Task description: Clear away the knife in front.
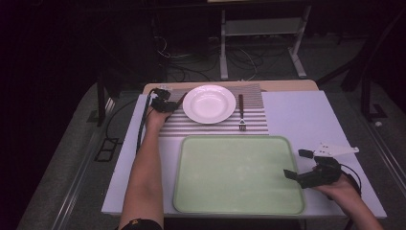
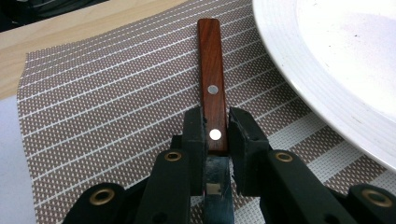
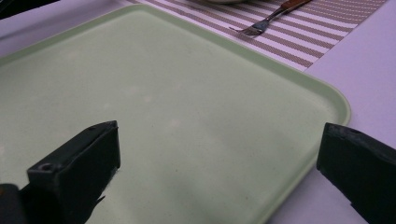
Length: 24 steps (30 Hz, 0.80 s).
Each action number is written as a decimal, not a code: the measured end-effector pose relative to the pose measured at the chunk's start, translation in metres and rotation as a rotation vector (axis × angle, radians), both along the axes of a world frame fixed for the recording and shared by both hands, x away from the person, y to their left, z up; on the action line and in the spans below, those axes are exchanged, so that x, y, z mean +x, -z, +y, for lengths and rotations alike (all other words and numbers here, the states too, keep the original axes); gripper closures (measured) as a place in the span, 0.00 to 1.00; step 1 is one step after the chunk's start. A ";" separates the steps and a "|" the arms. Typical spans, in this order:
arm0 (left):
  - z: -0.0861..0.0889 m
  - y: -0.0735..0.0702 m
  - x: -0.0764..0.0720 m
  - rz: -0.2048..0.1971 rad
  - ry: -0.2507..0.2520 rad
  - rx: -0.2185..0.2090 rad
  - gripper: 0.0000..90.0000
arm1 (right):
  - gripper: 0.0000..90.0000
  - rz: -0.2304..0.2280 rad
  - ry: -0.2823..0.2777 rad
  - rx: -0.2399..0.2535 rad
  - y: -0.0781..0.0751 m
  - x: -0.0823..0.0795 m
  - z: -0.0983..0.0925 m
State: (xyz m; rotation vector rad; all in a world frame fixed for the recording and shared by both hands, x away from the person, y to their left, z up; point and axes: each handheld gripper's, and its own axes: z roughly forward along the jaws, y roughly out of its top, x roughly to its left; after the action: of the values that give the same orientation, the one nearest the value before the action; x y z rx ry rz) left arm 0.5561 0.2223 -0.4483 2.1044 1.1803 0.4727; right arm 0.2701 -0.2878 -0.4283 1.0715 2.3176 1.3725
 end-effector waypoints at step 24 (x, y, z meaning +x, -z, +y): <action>0.020 -0.035 -0.019 0.002 -0.035 -0.042 0.86 | 0.00 0.001 0.002 0.000 0.000 0.000 0.001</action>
State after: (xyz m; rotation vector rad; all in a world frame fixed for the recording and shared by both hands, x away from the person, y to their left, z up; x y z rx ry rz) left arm 0.5367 0.2426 -0.4135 2.0523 1.2192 0.4583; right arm 0.2702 -0.2873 -0.4284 1.0744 2.3167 1.3709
